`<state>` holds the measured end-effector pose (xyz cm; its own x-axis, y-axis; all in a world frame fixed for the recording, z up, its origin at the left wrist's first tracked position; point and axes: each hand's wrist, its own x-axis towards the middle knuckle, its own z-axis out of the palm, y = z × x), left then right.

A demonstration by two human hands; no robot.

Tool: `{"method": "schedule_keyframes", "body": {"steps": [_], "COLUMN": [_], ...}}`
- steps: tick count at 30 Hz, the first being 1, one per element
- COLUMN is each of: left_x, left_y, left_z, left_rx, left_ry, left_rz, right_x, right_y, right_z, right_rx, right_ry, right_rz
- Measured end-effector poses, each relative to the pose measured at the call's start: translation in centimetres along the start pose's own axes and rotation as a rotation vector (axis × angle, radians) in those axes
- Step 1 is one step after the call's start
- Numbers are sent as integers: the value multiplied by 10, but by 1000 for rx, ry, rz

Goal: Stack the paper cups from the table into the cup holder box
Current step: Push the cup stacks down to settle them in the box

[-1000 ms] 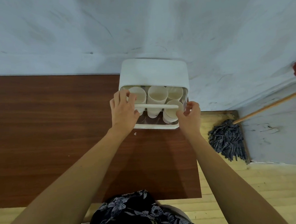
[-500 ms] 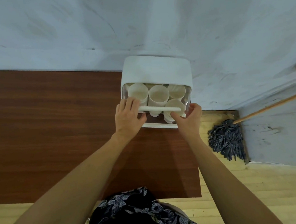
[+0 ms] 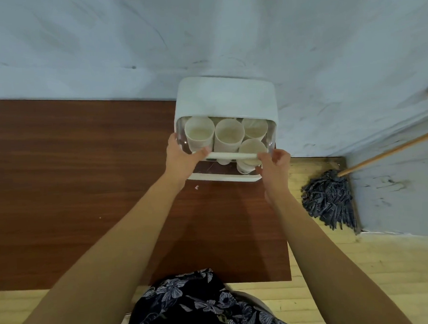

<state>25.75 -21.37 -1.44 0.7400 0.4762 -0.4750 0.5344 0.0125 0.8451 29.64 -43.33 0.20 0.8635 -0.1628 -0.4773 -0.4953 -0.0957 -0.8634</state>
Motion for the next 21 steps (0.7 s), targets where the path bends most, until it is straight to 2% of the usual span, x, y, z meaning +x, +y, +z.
{"method": "schedule_keyframes", "body": {"steps": [3,7,12,17,21], "left_x": [-5,-11,-14,-14,-10], "left_y": [-14,-27,-29,-33,-39], "left_z": [-3,-5,1,4,5], "left_rx": [110,322,433,490,408], "left_ry": [-19,64,105,121,88], "left_rz": [51,155,191,186,142], "right_x": [-1,-1,3,5,9], "right_y": [7,18,25,32,34], "right_z": [2,3,3,10,11], "right_rx": [-79,-169,-182,-537,-378], "right_ry": [38,68,57,184,97], "right_rz": [36,27,33,-47,-20]}}
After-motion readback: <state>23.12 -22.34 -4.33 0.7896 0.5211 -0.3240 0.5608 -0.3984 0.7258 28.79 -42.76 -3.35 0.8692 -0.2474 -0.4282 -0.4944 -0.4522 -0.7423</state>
